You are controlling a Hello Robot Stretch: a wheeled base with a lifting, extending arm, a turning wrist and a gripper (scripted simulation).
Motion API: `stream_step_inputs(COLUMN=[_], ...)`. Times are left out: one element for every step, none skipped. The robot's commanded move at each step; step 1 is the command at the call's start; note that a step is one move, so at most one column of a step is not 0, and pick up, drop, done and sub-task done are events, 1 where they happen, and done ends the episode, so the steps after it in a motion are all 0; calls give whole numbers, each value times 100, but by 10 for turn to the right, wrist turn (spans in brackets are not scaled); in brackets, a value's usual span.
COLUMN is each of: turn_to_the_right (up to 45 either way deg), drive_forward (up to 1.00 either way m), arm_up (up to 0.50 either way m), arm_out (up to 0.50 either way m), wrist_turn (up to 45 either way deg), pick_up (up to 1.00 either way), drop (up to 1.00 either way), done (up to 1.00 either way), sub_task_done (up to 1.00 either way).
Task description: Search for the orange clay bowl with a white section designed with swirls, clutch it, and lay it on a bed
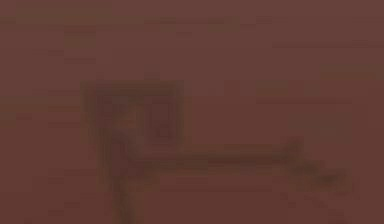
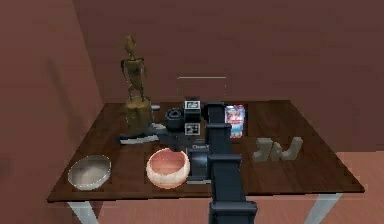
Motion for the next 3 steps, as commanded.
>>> stream_step_inputs(turn_to_the_right=[0, 0, 0], drive_forward=[0, 0, 0], arm_up=[0, -30, 0], arm_out=[0, 0, 0], wrist_turn=[270, 0, 0], pick_up=[0, 0, 100], drop=[0, 0, 0], done=[0, 0, 0], sub_task_done=[0, 0, 0])
